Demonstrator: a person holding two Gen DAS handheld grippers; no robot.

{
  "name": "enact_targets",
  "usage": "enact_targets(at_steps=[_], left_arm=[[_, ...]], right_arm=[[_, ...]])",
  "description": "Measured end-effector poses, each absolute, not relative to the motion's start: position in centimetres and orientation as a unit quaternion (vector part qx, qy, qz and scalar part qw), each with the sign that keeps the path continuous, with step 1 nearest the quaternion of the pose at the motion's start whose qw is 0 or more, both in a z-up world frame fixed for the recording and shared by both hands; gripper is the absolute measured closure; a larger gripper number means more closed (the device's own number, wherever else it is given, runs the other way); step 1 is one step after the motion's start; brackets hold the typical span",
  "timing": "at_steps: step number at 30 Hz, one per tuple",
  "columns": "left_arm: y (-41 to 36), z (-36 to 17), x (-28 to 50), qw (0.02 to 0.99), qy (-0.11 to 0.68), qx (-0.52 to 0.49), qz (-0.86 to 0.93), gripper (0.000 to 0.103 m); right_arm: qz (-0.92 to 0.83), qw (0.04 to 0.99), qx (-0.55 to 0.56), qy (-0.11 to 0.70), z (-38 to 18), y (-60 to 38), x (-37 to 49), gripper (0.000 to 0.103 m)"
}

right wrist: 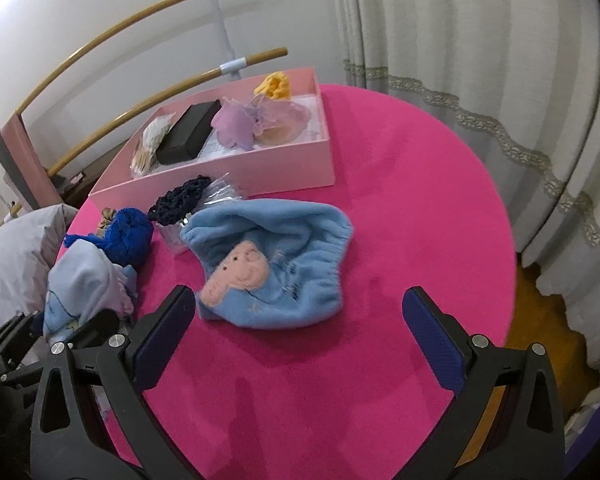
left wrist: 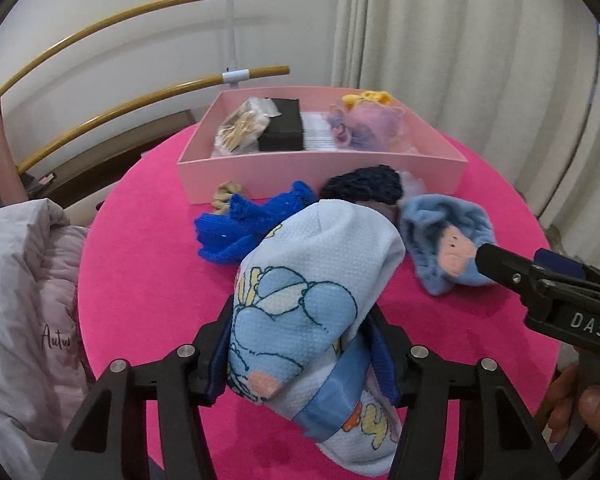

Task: Organize soft objects
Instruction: 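Grasp the blue-clothed doll with the left tool while the right tool grasps the plush hat, then carry the doll and plush hat into the pink box and release both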

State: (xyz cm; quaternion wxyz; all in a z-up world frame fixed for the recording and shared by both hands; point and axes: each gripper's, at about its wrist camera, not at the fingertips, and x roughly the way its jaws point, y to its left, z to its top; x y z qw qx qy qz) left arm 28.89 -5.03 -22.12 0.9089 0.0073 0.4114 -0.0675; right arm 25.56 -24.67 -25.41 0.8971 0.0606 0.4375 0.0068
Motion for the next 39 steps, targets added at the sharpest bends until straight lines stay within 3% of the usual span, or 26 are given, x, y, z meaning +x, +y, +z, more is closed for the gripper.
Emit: enact_targets(at_steps=[13, 14, 15, 16, 18, 21, 39], left_arm=[[-4.7, -22.2, 29.8, 0.909, 0.410, 0.010, -0.067, 0.048], [-4.7, -22.2, 29.8, 0.909, 0.410, 0.010, -0.068, 0.048], [-4.6, -22.2, 29.6, 0.909, 0.410, 0.010, -0.068, 0.048], [-4.6, -22.1, 29.6, 0.909, 0.410, 0.010, -0.068, 0.048], [-4.6, -22.1, 29.5, 0.909, 0.411, 0.009, -0.068, 0.048], [-4.6, -22.0, 29.4, 0.909, 0.411, 0.010, -0.069, 0.048], [-4.5, -18.9, 27.4, 0.919, 0.389, 0.012, -0.064, 0.048]], right_arm=[[0.001, 0.882, -0.012, 0.472, -28.8, -21.2, 29.8, 0.000], [0.000, 0.884, -0.012, 0.467, -28.7, -21.2, 29.7, 0.010], [-0.003, 0.887, -0.009, 0.462, -28.5, -21.4, 29.6, 0.028], [-0.005, 0.889, -0.007, 0.458, -28.3, -21.6, 29.4, 0.036], [-0.006, 0.890, -0.006, 0.457, -28.1, -21.8, 29.2, 0.066], [0.005, 0.890, 0.008, 0.457, -27.8, -22.6, 29.0, 0.085], [0.030, 0.909, 0.025, 0.416, -23.1, -23.0, 25.1, 0.088]])
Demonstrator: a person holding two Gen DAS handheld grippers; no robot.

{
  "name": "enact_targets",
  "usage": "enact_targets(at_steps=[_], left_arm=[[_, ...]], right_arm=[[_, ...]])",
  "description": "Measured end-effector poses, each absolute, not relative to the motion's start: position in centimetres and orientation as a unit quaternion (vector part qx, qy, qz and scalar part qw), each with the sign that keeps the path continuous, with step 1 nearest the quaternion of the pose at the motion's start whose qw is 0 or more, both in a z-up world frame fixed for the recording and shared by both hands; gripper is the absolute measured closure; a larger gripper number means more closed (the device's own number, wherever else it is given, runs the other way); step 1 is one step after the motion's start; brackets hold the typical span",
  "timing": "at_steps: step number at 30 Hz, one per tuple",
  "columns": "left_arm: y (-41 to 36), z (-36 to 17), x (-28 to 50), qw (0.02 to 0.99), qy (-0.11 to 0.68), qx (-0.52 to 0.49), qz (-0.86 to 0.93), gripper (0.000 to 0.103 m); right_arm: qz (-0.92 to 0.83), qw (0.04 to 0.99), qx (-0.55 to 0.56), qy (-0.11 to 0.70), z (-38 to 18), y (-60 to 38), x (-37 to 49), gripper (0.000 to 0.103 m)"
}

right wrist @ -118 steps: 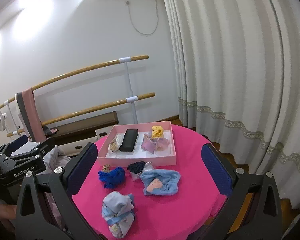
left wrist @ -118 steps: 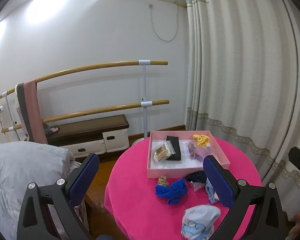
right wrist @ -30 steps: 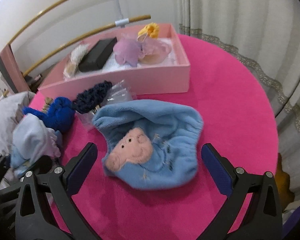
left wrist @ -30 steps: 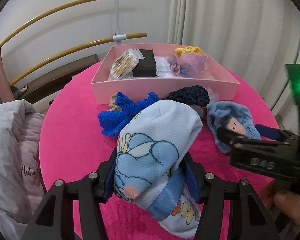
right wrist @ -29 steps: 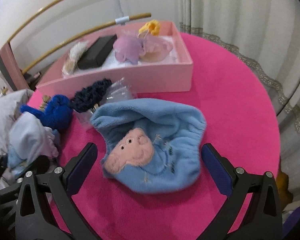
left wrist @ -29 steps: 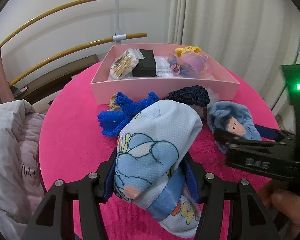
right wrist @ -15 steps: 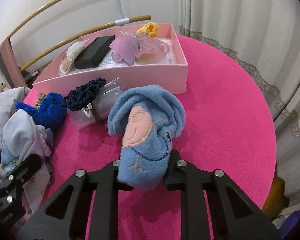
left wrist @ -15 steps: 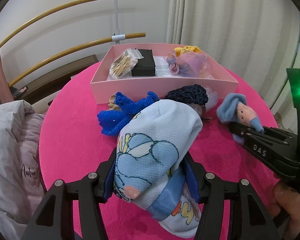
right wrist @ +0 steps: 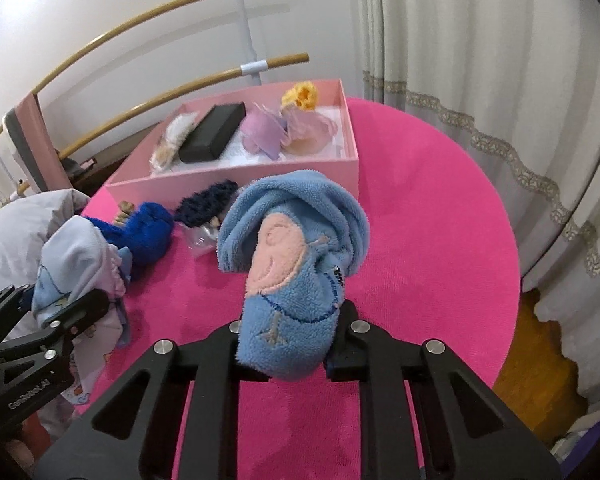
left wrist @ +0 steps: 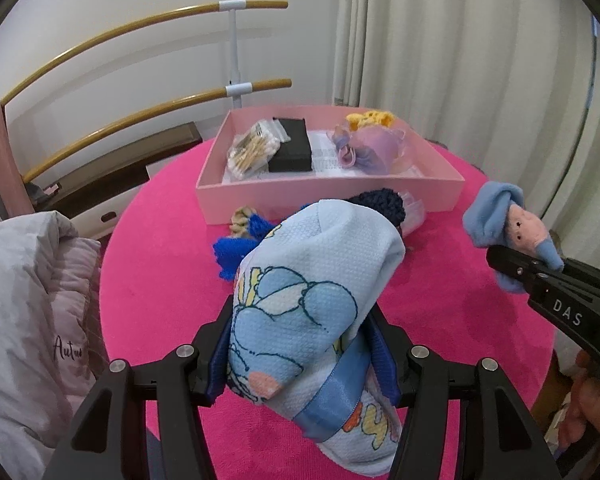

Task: Organize soft objects
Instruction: 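Carry the doll and plush hat into the pink box and release both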

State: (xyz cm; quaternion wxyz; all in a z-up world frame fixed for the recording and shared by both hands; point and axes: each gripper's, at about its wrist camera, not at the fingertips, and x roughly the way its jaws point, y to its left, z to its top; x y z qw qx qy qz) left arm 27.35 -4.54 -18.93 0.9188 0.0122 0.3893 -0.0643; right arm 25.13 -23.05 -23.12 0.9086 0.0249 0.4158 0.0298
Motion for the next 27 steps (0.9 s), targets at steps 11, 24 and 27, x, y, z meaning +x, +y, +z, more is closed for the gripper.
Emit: enact_targets(at_steps=[11, 24, 27], left_arm=[[-2.4, -14.4, 27.6, 0.937, 0.347, 0.007, -0.044, 0.048], [0.5, -9.9, 33.3, 0.952, 0.306, -0.008, -0.024, 0.048], [0.6, -9.1, 35.6, 0.953, 0.300, -0.013, -0.024, 0.048]], right_arm=[[0.057, 0.919, 0.023, 0.390, -20.0, -22.1, 25.3, 0.088], [0.085, 0.935, 0.000, 0.344, -14.3, -20.4, 29.3, 0.087], [0.091, 0.937, -0.004, 0.336, -13.2, -19.7, 31.2, 0.087]])
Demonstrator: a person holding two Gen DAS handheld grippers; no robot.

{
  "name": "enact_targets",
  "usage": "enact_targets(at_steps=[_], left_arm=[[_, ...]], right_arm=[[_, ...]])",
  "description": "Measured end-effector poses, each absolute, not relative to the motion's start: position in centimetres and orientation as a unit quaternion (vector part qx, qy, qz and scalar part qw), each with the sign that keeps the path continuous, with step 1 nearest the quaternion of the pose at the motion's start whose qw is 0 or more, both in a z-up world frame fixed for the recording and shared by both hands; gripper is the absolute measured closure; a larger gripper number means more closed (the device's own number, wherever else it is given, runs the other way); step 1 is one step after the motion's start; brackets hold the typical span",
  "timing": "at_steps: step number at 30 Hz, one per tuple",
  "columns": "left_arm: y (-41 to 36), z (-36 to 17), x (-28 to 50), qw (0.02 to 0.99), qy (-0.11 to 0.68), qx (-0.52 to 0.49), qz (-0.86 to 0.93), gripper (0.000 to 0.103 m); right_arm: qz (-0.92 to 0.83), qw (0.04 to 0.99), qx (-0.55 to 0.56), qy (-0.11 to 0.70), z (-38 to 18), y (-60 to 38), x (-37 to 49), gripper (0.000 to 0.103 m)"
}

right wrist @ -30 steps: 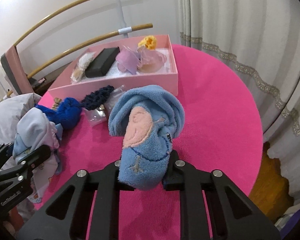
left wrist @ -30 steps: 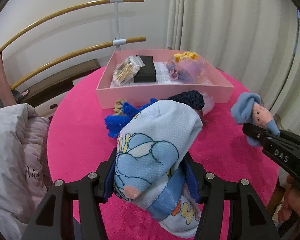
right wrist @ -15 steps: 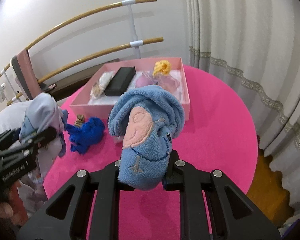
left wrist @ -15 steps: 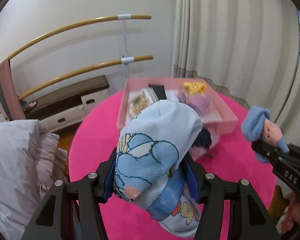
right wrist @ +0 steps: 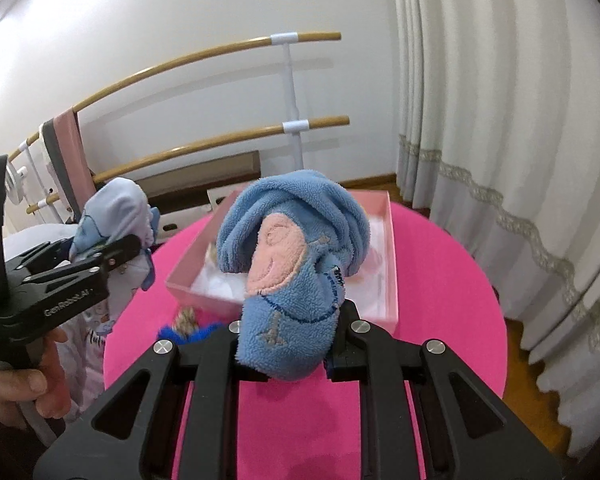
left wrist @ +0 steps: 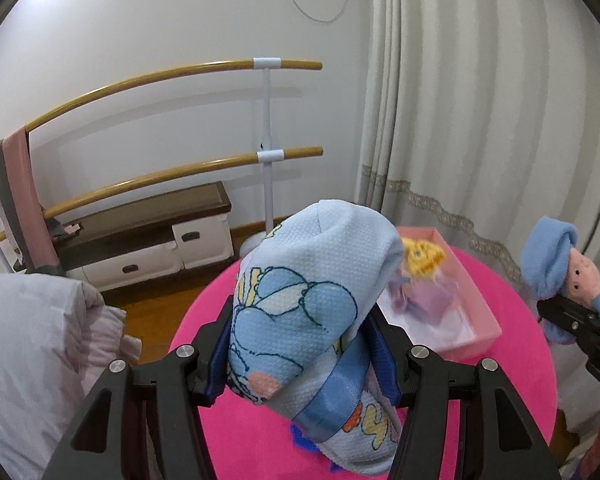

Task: Organize soft objects
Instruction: 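Carry the doll and plush hat into the pink box and release both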

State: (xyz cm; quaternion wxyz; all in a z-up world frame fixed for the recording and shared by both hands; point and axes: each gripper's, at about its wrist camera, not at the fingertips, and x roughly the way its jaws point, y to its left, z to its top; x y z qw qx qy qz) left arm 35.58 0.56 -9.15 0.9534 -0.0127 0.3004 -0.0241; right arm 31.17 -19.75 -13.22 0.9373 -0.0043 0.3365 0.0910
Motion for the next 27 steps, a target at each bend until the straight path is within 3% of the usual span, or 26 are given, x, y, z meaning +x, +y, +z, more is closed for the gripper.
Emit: enact_targets(at_steps=[12, 27], left_arm=[[-0.3, -9.1, 46.2, 0.949, 0.312, -0.012, -0.034, 0.048], [-1.0, -12.9, 58.0, 0.935, 0.353, -0.019, -0.043, 0.048]], right_arm=[[0.113, 0.930, 0.008, 0.350, -12.2, -18.4, 39.3, 0.087], [0.107, 0.908, 0.015, 0.404, -16.8, -18.5, 46.5, 0.087]])
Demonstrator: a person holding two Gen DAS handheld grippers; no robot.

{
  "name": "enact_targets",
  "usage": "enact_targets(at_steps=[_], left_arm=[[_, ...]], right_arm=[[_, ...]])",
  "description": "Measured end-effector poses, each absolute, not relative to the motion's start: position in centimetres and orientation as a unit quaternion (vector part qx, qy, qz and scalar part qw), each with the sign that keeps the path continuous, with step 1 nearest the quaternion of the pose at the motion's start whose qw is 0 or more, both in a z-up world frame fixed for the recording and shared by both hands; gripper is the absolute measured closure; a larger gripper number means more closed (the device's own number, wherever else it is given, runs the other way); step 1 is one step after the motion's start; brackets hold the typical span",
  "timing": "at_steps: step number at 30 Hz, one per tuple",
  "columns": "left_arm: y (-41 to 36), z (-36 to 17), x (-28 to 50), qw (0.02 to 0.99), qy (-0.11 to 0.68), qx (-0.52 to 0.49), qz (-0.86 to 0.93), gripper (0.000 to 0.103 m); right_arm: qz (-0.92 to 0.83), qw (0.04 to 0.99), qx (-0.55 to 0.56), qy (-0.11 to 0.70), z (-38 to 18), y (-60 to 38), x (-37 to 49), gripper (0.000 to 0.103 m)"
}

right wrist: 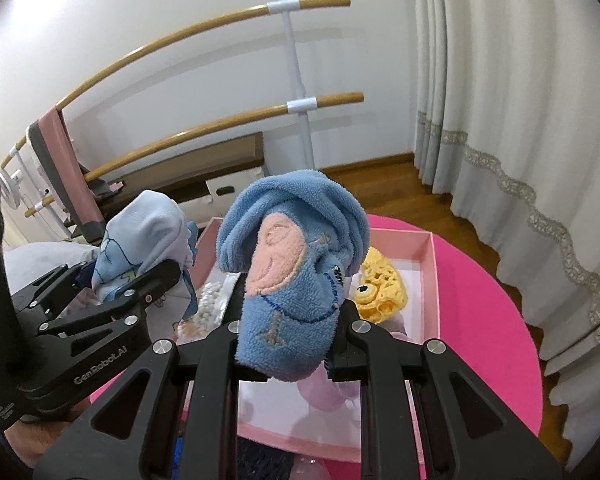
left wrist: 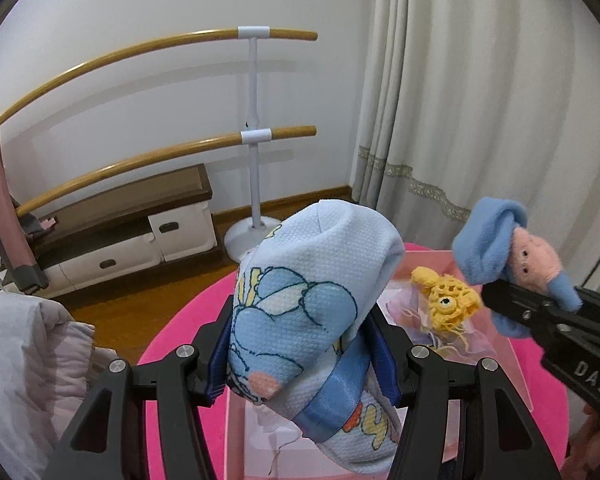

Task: Organize soft objects
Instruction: 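Carry the doll and plush hat into the pink box and release both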

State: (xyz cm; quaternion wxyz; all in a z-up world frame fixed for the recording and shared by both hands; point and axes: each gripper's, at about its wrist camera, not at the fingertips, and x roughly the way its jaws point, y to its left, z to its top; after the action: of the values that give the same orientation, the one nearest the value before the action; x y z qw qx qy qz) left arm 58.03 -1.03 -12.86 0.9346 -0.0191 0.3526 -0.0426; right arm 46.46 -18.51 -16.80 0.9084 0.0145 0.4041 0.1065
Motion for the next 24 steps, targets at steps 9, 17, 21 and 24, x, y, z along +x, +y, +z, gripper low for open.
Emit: enact_targets(at_steps=[9, 17, 21, 24], left_arm=[[-1.1, -14.6, 63.1, 0.927, 0.371, -0.025, -0.051, 0.046], [-1.1, -15.5, 65.2, 0.928, 0.369, -0.012, -0.043, 0.023], [-0.4, -15.6, 64.2, 0.932, 0.359, -0.027, -0.037, 0.018], [0.3, -15.4, 63.2, 0.937, 0.347, -0.029, -0.026, 0.014]], right_arm=[[0.105, 0.894, 0.024, 0.435, -19.4, -18.8, 49.1, 0.086], [0.098, 0.885, 0.035, 0.455, -20.8, -19.4, 49.8, 0.065], [0.097, 0.884, 0.050, 0.455, -20.9, -20.5, 49.3, 0.035], [0.105, 0.885, 0.059, 0.450, -20.7, -21.0, 48.7, 0.000]])
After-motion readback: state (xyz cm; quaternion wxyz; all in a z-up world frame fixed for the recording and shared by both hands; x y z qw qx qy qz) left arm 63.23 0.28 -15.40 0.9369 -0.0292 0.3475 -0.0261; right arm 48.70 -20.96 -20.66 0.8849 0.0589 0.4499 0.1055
